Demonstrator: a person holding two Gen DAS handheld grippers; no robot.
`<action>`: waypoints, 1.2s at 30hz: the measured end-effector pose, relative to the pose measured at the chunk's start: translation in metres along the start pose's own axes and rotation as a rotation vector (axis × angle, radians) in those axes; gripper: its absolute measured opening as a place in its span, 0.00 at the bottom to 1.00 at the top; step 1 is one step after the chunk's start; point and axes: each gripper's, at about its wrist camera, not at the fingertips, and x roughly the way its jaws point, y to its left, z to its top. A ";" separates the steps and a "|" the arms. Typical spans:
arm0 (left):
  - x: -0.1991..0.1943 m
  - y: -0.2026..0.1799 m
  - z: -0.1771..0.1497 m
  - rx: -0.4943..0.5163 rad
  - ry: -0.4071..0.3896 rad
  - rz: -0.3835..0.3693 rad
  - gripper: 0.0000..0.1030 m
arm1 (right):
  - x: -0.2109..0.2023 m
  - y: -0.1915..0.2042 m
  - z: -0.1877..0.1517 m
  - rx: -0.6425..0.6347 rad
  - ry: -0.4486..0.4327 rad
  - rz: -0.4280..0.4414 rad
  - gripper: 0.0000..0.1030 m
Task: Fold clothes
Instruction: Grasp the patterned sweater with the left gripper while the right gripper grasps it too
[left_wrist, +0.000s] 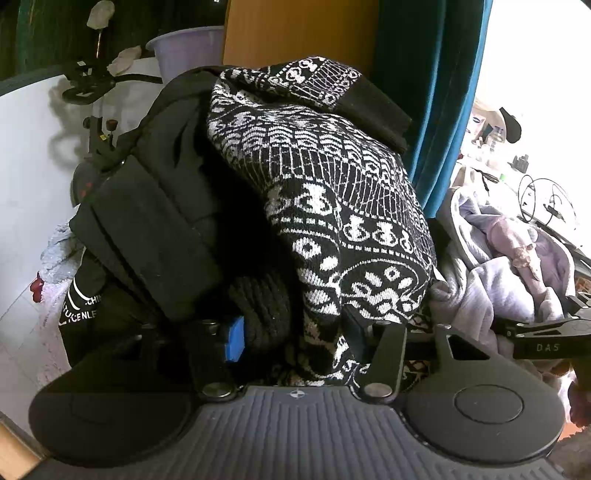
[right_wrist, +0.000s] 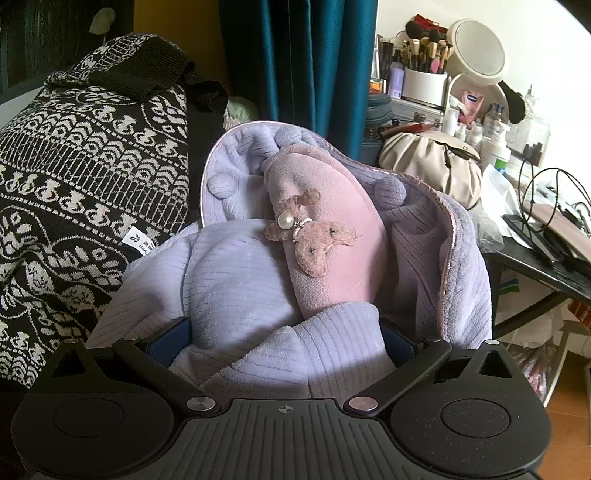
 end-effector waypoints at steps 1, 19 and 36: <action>0.001 0.000 0.000 -0.001 0.007 -0.004 0.52 | 0.000 0.000 0.000 0.000 0.000 0.000 0.99; -0.063 0.006 0.042 -0.029 -0.175 -0.189 0.18 | -0.058 0.012 0.052 -0.080 -0.188 0.050 0.99; -0.068 0.023 0.050 -0.145 -0.198 -0.222 0.16 | -0.039 0.103 0.016 -0.495 -0.040 0.431 0.99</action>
